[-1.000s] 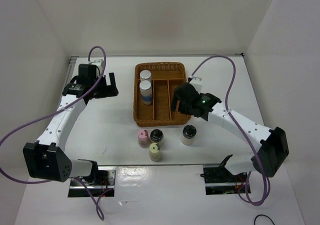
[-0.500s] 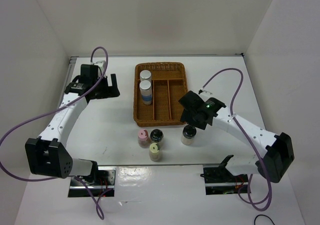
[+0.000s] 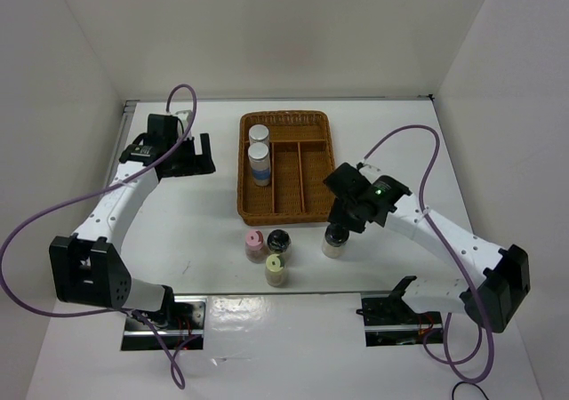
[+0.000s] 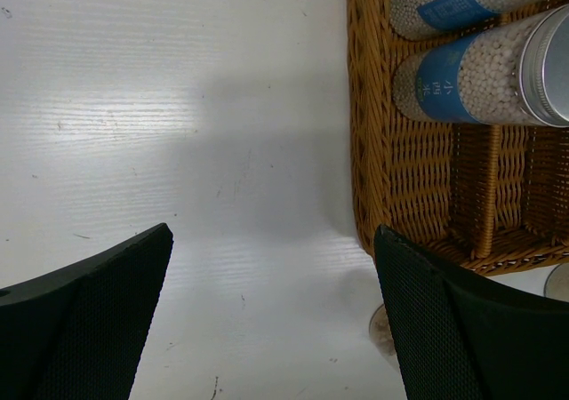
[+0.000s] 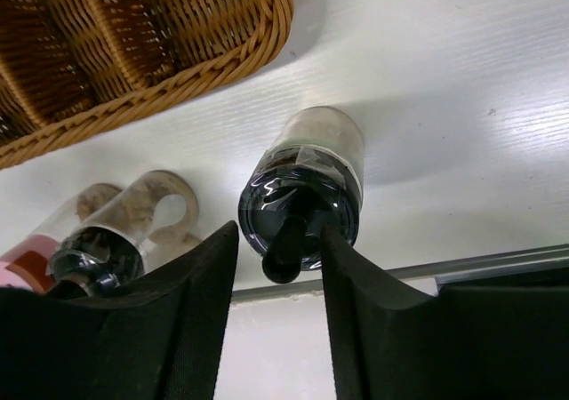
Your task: Organize the condiment bottles
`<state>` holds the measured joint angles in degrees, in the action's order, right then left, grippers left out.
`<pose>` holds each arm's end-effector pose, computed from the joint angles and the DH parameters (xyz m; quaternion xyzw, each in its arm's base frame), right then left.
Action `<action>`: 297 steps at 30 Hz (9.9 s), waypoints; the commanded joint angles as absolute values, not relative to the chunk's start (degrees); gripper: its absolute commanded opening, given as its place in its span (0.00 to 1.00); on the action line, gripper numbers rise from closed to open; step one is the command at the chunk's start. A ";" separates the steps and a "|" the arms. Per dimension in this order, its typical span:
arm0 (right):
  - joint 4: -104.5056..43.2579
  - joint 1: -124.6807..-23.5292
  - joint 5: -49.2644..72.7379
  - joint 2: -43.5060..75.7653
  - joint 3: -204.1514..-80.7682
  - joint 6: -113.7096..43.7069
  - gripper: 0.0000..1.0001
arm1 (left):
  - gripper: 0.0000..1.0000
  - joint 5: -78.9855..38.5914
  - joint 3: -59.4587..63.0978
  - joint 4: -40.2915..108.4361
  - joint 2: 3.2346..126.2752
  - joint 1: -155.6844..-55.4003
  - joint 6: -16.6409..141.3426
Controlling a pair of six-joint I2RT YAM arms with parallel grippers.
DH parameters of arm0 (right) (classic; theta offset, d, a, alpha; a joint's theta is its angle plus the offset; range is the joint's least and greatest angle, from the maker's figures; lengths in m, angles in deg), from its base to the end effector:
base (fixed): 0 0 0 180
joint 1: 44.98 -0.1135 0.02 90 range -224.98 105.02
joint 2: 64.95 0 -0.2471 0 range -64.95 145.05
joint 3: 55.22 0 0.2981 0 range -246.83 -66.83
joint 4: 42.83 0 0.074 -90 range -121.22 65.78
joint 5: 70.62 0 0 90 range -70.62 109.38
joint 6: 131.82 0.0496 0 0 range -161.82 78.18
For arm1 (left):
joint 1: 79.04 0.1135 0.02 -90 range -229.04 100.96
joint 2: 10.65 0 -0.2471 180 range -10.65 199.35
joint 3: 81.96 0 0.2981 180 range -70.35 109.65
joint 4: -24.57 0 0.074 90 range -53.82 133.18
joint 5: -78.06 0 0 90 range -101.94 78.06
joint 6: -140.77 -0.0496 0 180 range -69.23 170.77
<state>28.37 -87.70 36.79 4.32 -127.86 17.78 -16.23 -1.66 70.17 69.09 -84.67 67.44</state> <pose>0.2128 0.1763 0.2498 0.1712 0.9553 0.0549 0.2349 0.3592 -0.0391 0.2722 -0.0746 0.9205 -0.1078 0.3682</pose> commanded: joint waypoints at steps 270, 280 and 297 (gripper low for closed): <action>16.95 -87.44 47.15 20.21 -156.21 -28.81 0.01 | 1.00 -11.41 -13.31 68.53 38.13 -93.98 72.57; 7.28 -81.01 42.32 25.48 -156.29 -28.80 0.01 | 1.00 -11.41 -13.31 67.47 39.18 -93.98 72.57; -2.48 -76.18 39.42 33.22 -149.27 -28.11 0.01 | 1.00 -11.41 -12.78 64.22 43.75 -93.46 71.51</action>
<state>3.98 -77.60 39.34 31.82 -149.61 -27.95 -10.79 -13.14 67.38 43.15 -93.81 71.96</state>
